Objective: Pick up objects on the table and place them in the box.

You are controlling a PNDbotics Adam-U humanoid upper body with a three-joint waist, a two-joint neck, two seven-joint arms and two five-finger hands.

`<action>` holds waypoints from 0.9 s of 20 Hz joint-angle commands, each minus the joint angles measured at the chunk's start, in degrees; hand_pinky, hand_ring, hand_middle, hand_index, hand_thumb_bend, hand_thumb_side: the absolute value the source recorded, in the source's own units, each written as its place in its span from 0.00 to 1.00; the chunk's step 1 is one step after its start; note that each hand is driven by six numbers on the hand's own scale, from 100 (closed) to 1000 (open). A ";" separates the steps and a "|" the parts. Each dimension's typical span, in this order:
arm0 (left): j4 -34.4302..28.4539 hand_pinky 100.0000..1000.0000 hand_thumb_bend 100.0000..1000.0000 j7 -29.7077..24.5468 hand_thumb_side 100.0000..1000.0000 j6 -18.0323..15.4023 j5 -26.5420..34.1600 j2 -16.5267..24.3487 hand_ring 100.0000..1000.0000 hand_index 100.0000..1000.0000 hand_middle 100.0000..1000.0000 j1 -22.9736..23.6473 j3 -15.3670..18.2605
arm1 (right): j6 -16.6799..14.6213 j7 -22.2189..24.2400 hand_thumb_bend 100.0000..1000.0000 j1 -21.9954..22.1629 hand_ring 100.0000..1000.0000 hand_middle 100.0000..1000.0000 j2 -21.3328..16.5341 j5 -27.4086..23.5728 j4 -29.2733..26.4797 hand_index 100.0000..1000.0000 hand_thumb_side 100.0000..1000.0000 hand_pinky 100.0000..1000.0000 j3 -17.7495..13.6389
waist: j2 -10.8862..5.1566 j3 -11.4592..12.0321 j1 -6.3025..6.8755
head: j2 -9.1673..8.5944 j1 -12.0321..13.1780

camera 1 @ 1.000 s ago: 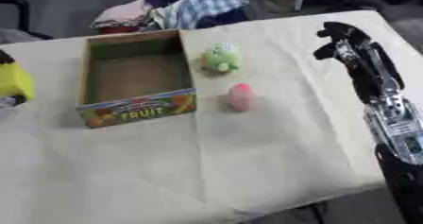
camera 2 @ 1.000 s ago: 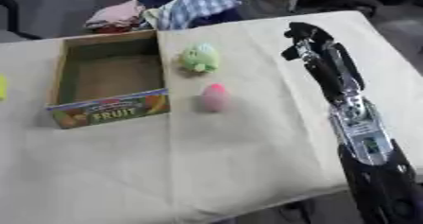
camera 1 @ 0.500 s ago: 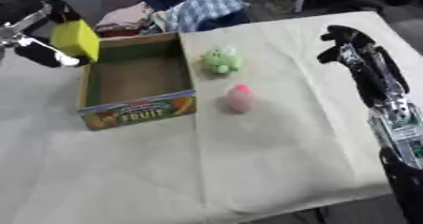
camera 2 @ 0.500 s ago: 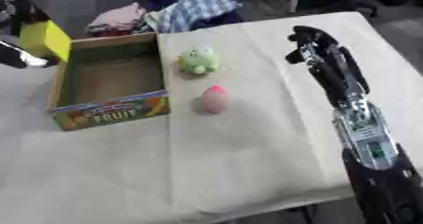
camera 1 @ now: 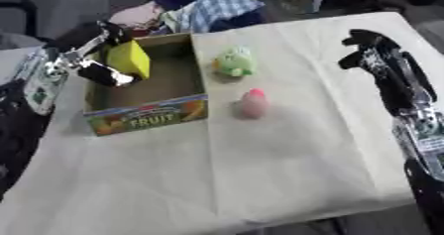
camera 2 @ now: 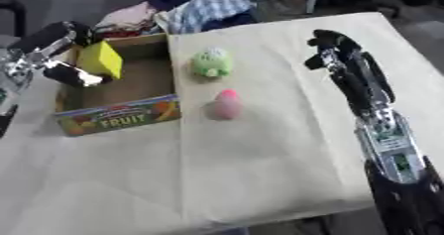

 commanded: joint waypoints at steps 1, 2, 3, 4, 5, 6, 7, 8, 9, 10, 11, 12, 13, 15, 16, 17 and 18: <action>0.06 0.73 0.54 -0.07 0.40 -1.32 -1.09 0.48 0.64 0.80 0.65 -0.53 -0.50 | -0.17 0.16 0.00 -1.04 0.54 0.69 -0.62 -0.37 -0.66 0.82 0.69 0.59 -0.17 | -0.71 0.10 -0.24 | 0.29 0.08; -0.03 0.74 0.56 -0.56 0.45 -1.60 -0.68 0.60 0.65 0.82 0.66 -0.32 -0.66 | -0.19 0.11 0.00 -1.08 0.54 0.69 -0.72 -0.33 -0.62 0.82 0.69 0.59 -0.23 | -0.72 0.18 -0.27 | 0.29 0.00; -0.18 0.75 0.58 -1.49 0.50 -1.76 0.25 0.75 0.68 0.83 0.70 -0.04 -0.77 | -0.22 0.05 0.00 -1.15 0.54 0.69 -0.88 -0.27 -0.56 0.82 0.69 0.59 -0.31 | -0.73 0.30 -0.31 | 0.29 -0.12; -0.53 0.75 0.58 -2.59 0.50 -1.79 1.42 0.91 0.68 0.83 0.70 0.19 -0.85 | -0.26 0.00 0.00 -1.22 0.54 0.69 -1.05 -0.21 -0.48 0.82 0.69 0.59 -0.38 | -0.74 0.40 -0.33 | 0.29 -0.21; -1.23 0.77 0.59 -3.56 0.54 -1.72 3.06 1.17 0.72 0.85 0.73 0.50 -0.83 | -0.29 -0.04 0.00 -1.48 0.55 0.69 -1.41 -0.04 -0.34 0.83 0.69 0.59 -0.47 | -0.76 0.58 -0.39 | 0.29 -0.36; -2.20 0.78 0.59 -4.54 0.56 -1.53 5.04 1.59 0.72 0.85 0.74 0.87 -0.93 | -0.32 -0.07 0.00 -1.84 0.55 0.69 -1.81 0.20 -0.10 0.83 0.68 0.59 -0.55 | -0.78 0.73 -0.42 | 0.29 -0.50; -3.49 0.79 0.60 -5.65 0.60 -1.32 7.19 2.22 0.74 0.86 0.77 1.29 -1.21 | -0.42 -0.05 0.00 -2.43 0.55 0.70 -2.46 0.58 0.20 0.84 0.66 0.59 -0.58 | -0.83 0.93 -0.49 | 0.29 -0.73; -5.06 0.80 0.60 -6.81 0.61 -0.98 9.38 2.99 0.75 0.86 0.77 1.77 -1.57 | -0.54 -0.03 0.00 -3.10 0.55 0.71 -3.19 0.95 0.63 0.84 0.65 0.60 -0.56 | -0.88 1.13 -0.55 | 0.29 -0.93; -6.83 0.80 0.60 -7.83 0.62 -0.56 11.59 3.84 0.76 0.86 0.78 2.27 -1.94 | -0.72 0.11 0.00 -3.92 0.55 0.71 -4.17 1.40 1.13 0.84 0.64 0.60 -0.45 | -0.95 1.40 -0.64 | 0.29 -1.15; -8.77 0.80 0.59 -8.75 0.62 0.05 13.95 4.72 0.76 0.86 0.78 2.84 -2.29 | -0.96 0.34 0.00 -4.79 0.55 0.72 -5.20 1.87 1.75 0.85 0.63 0.60 -0.27 | -1.02 1.65 -0.70 | 0.29 -1.33; -11.06 0.81 0.57 -9.47 0.64 0.90 16.70 5.67 0.76 0.87 0.79 3.57 -2.57 | -1.31 0.82 0.00 -5.91 0.56 0.74 -6.63 2.50 2.54 0.86 0.61 0.61 0.12 | -1.15 2.01 -0.80 | 0.29 -1.49; -13.34 0.82 0.54 -9.98 0.66 1.88 19.52 6.57 0.76 0.87 0.78 4.34 -2.81 | -1.75 1.53 0.00 -7.04 0.57 0.75 -7.97 3.14 3.44 0.87 0.60 0.61 0.59 | -1.29 2.31 -0.88 | 0.29 -1.63; -15.75 0.82 0.52 -10.27 0.66 3.07 22.10 7.52 0.75 0.86 0.77 5.14 -2.97 | -2.27 2.38 0.00 -8.22 0.58 0.75 -9.26 3.79 4.47 0.88 0.59 0.61 1.14 | -1.40 2.58 -0.95 | 0.29 -1.73; -21.04 0.82 0.49 -9.90 0.66 5.68 26.18 9.40 0.72 0.86 0.74 7.00 -2.93 | -3.45 4.44 0.00 -10.84 0.61 0.78 -11.72 5.17 6.87 0.90 0.57 0.62 2.58 | -1.55 3.06 -1.09 | 0.29 -1.98; -23.74 0.82 0.48 -9.34 0.66 6.91 28.03 10.24 0.72 0.85 0.74 8.07 -2.80 | -4.18 5.75 0.00 -12.27 0.61 0.78 -12.82 5.90 8.31 0.90 0.56 0.63 3.47 | -1.63 3.30 -1.17 | 0.29 -2.09; -26.26 0.82 0.46 -8.57 0.66 8.16 29.80 10.98 0.70 0.85 0.72 9.16 -2.55 | -5.00 7.17 0.00 -13.74 0.63 0.79 -13.77 6.67 9.88 0.91 0.55 0.63 4.42 | -1.73 3.57 -1.30 | 0.29 -2.26; -28.74 0.82 0.46 -7.64 0.66 9.44 31.58 11.65 0.70 0.85 0.72 10.31 -2.28 | -5.93 8.61 0.00 -15.22 0.63 0.79 -14.47 7.46 11.74 0.91 0.55 0.63 5.33 | -1.85 3.78 -1.39 | 0.29 -2.37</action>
